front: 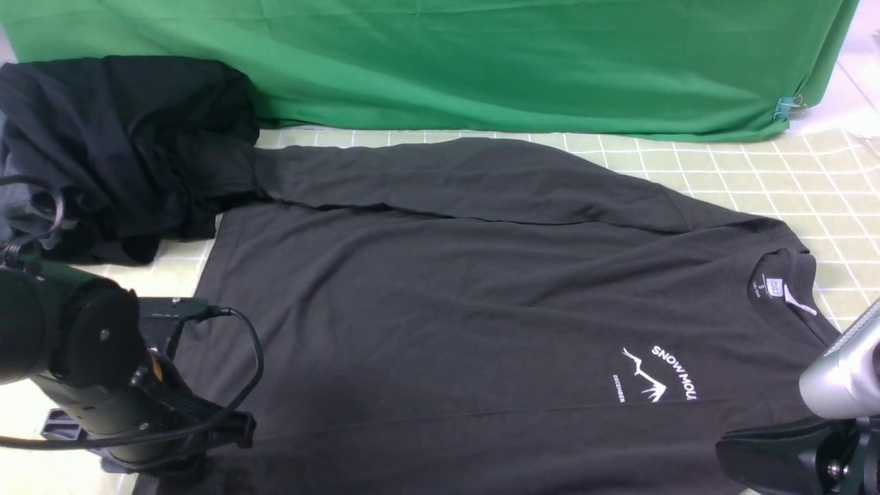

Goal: Fold a long-sleeved shirt over a green coffee tablecloth.
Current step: 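Grasp the left edge of the dark T-shirt lying flat on the table, then fold the left side of the black T-shirt inward over its body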

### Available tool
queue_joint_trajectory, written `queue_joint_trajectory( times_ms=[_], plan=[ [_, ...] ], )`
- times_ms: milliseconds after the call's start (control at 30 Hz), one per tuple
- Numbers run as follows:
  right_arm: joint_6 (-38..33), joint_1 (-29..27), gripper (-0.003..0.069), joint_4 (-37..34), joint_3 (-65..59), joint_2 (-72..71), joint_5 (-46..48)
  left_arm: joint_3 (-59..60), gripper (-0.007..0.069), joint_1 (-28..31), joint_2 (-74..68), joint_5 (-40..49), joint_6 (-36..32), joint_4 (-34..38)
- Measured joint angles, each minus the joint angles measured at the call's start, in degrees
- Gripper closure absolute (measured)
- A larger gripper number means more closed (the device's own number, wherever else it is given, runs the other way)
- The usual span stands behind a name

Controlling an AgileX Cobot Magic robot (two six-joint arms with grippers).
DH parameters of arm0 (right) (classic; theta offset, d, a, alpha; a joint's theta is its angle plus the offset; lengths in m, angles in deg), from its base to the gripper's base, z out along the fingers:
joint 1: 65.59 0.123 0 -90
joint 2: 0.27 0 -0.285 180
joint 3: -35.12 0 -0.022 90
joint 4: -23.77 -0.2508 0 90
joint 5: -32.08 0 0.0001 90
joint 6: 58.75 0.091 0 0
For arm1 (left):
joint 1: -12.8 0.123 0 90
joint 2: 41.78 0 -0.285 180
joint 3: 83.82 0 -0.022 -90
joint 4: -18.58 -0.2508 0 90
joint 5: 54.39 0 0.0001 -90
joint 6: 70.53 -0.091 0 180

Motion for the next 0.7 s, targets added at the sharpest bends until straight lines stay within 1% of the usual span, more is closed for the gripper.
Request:
queue_joint_trajectory(
  times_ms=[33, 100, 133, 367, 467, 500, 533, 700],
  plan=[
    [0.0, 0.0, 0.0659, 0.0, 0.0, 0.0, 0.0, 0.0, 0.0555, 0.0, 0.1, 0.3, -0.1, -0.2],
    [0.0, 0.0, 0.0659, 0.0, 0.0, 0.0, 0.0, 0.0, 0.0604, 0.0, 1.3, 1.9, -0.5, -0.4],
    [0.0, 0.0, 0.0659, 0.0, 0.0, 0.0, 0.0, -0.2, 0.0613, 0.0, 2.0, 2.5, -1.1, -0.4],
    [0.5, 0.0, 0.0659, 0.0, 0.0, 0.0, -0.2, -5.4, 0.0618, 0.0, 8.0, 6.6, -5.4, 1.5],
    [1.7, 0.0, 0.0659, 0.0, 0.0, 0.0, -0.5, -12.0, 0.0618, 0.0, 9.4, 7.1, -8.4, 3.7],
    [2.1, 0.0, 0.0659, 0.0, 0.0, 0.1, -0.6, -16.1, 0.0618, 0.0, 9.0, 7.2, -9.3, 4.4],
    [2.2, 0.0, 0.0659, 0.0, 0.0, 0.0, -0.6, -16.8, 0.0618, 0.0, 8.8, 7.3, -9.6, 4.5],
    [4.6, 0.0, 0.0659, -0.2, 0.1, 1.3, -0.8, -36.5, 0.0618, 0.9, -0.3, 10.1, -12.3, 4.9]
  ],
)
